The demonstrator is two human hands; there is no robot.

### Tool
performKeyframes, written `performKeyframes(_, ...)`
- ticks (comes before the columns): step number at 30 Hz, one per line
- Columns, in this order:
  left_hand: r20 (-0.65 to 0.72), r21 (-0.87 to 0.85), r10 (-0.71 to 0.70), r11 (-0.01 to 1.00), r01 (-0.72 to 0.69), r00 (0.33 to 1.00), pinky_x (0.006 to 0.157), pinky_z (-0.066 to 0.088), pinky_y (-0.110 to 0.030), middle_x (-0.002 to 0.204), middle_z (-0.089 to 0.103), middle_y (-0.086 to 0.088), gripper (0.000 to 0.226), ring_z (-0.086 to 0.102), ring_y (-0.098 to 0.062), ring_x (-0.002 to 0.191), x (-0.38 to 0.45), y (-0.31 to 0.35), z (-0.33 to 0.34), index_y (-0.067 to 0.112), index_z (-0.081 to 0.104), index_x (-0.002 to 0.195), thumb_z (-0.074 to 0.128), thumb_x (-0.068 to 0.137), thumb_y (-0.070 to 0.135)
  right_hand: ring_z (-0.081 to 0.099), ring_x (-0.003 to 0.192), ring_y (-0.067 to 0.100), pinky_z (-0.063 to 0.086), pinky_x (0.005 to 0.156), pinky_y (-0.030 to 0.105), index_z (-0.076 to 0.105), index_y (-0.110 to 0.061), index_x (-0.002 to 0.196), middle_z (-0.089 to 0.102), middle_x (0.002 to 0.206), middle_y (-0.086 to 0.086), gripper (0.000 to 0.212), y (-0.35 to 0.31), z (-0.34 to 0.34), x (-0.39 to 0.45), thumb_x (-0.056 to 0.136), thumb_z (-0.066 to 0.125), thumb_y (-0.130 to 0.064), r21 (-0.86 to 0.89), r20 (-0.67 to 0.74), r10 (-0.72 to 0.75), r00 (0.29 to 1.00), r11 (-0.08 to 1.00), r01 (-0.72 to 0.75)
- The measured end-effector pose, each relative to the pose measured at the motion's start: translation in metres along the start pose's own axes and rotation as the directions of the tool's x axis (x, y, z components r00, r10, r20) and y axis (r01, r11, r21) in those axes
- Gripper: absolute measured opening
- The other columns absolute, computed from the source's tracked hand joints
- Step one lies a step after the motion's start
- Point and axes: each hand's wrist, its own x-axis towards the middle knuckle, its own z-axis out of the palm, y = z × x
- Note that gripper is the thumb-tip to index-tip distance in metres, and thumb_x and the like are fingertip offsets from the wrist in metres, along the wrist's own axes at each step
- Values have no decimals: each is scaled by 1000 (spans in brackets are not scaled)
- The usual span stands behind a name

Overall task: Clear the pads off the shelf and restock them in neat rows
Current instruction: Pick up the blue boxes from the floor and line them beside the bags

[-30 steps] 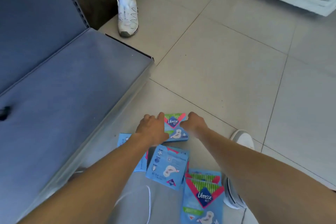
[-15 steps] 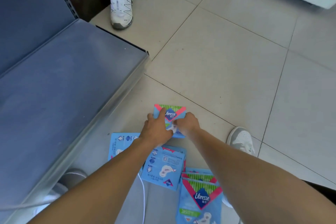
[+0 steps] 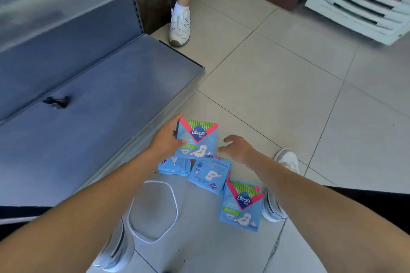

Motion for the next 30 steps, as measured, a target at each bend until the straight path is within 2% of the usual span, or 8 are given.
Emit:
performKeyframes(2,-2,-56,-15,998,15,1000,74,57,-49,99,59,-7,84,63,-31,96,-13,-15,-14,32,32,148,69,83,-6,52,122,26,41,93,28,44,-8,140,53,135,7,65,3,4,-3,85,71,-33,-194,-33,36,999,980,-42)
performKeyframes(4,-1,-89,-27,996,27,1000,80,56,-56,97,58,-7,85,63,-36,102,-21,-28,-23,29,34,148,68,81,-9,49,125,27,41,93,28,42,-6,140,50,138,10,68,6,7,-4,85,70,-36,-249,-33,82,996,964,-88)
performKeyframes(7,-27,-134,-70,989,65,997,83,55,-54,92,59,-4,84,64,-36,103,-25,-43,-34,27,34,148,67,81,-12,53,102,25,43,79,28,51,-4,117,58,118,13,56,11,18,-1,82,72,-42,-291,-36,132,991,947,-137)
performKeyframes(10,-23,-165,-113,980,108,993,82,56,-54,87,57,-3,80,65,-35,100,-22,-53,-36,25,38,146,66,82,-13,51,87,23,40,71,28,49,-8,99,56,98,8,56,19,32,11,74,78,-48,-277,-58,170,984,944,-180)
performKeyframes(14,-14,-189,-161,970,156,987,85,55,-54,85,56,-2,79,63,-32,97,-14,-60,-30,25,40,145,65,82,-14,53,87,23,43,72,30,55,-5,108,61,104,11,55,33,48,29,76,77,-44,-287,-60,161,985,943,-171)
performKeyframes(19,31,-187,-193,963,195,981,81,57,-52,88,57,-2,78,64,-28,97,-7,-61,-24,30,40,144,66,82,-12,60,92,26,47,75,31,60,-5,109,65,106,11,48,40,55,44,79,75,-40,-261,-34,188,982,946,-190)
performKeyframes(24,55,-204,-200,957,207,978,83,57,-52,93,57,-7,78,63,-32,105,-9,-61,-25,29,41,144,66,82,-12,54,83,23,41,66,28,49,-7,100,56,95,8,47,39,52,48,80,75,-41,-252,-86,228,970,937,-242)
performKeyframes(30,72,-222,-241,942,251,968,78,58,-50,95,58,-10,77,66,-29,95,-18,-64,-32,32,41,143,64,84,-13,63,92,28,49,70,33,49,-7,90,61,94,11,48,47,50,52,75,82,-38,-113,-98,284,954,949,-294)
